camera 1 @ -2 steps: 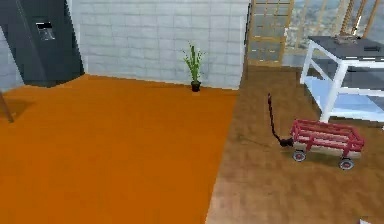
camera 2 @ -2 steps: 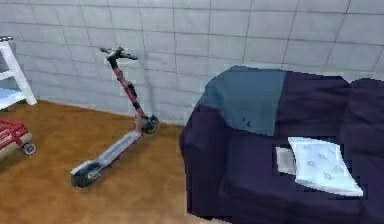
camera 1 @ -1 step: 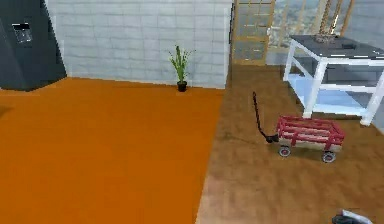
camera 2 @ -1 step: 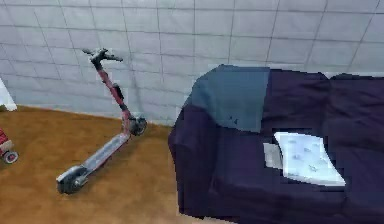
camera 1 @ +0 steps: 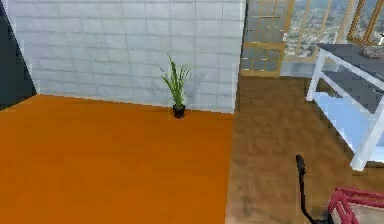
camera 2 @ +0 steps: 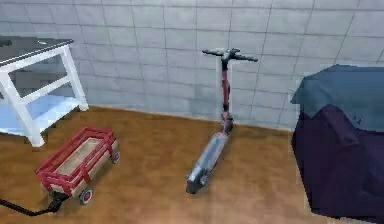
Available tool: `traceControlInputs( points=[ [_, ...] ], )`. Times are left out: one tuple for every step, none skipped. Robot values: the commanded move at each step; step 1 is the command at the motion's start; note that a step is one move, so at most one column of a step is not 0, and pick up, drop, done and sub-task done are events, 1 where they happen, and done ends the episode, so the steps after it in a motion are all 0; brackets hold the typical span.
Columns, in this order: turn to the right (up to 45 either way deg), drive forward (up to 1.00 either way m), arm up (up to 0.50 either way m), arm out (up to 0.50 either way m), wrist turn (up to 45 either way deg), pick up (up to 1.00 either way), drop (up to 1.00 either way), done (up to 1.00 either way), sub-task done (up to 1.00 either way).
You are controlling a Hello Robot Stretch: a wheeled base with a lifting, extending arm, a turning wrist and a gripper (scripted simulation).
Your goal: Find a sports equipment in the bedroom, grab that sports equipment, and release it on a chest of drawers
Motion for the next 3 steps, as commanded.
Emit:
traceControlInputs(
  points=[
    [0.0,0.85,0.0,0.0,0.0,0.0,0.0,0.0,0.0],
    [9.0,0.0,0.0,0.0,0.0,0.0,0.0,0.0,0.0],
    [0.0,0.5,0.0,0.0,0.0,0.0,0.0,0.0,0.0]
  ],
)
